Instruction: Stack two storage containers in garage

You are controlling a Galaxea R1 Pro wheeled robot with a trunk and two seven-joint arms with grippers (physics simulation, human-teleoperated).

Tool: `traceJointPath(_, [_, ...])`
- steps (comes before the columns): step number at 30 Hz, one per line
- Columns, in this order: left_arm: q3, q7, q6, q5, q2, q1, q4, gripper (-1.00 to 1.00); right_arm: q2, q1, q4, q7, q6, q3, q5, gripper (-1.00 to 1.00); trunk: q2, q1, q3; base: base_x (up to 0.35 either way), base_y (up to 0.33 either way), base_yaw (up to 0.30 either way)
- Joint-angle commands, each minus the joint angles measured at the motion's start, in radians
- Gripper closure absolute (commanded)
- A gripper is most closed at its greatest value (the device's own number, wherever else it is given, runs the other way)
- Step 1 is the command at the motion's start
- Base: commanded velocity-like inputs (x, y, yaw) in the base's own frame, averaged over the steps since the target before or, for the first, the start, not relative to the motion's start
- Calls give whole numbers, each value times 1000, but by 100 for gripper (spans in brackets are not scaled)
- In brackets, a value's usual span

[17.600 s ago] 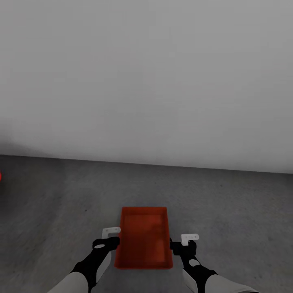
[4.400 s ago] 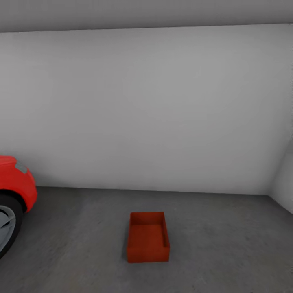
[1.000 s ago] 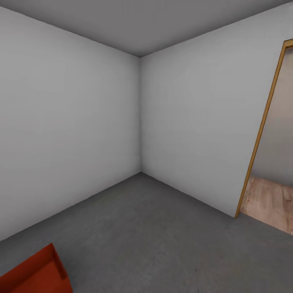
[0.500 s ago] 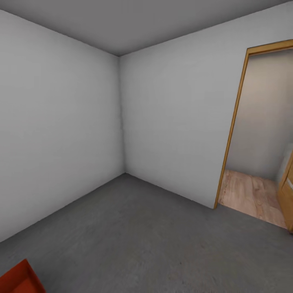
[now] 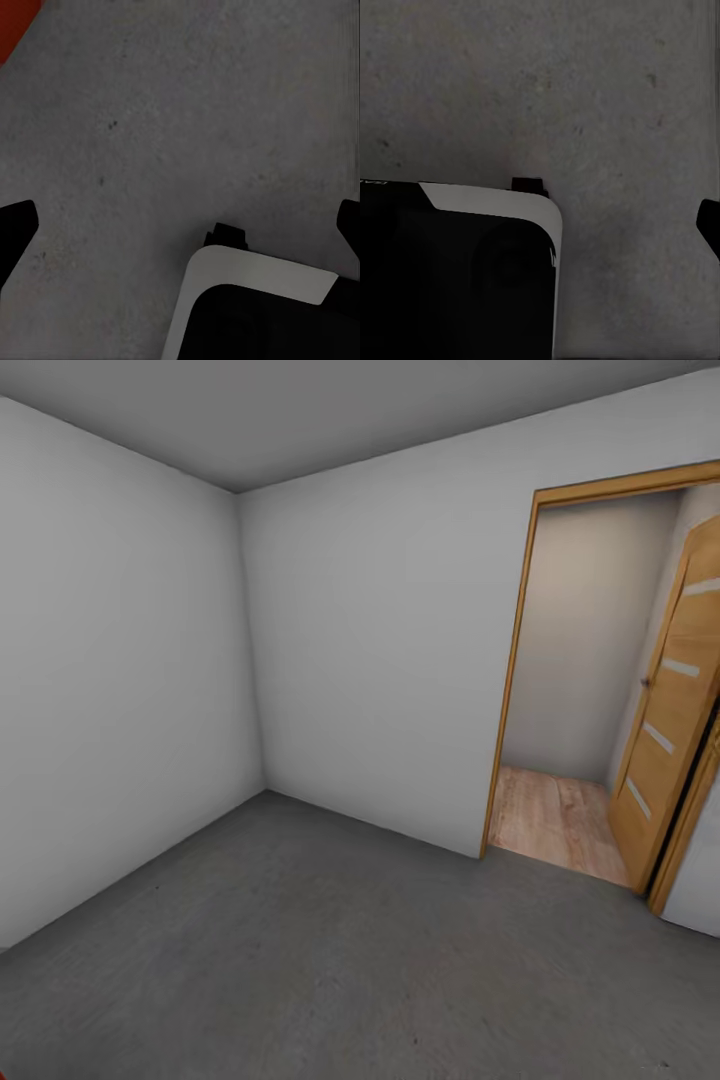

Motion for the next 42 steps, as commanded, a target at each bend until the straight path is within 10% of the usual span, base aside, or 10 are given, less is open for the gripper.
traceJointPath(1, [2, 0, -4, 5, 0, 0, 0, -100, 0, -2, 3, -2, -5, 8, -5, -100, -1, 0, -1, 0, 0, -296])
traceJointPath(42, [2, 0, -4, 5, 0, 0, 0, -100, -2, -2, 3, -2, -6, 8, -3, -100, -1, 0, -1, 0, 0, -296])
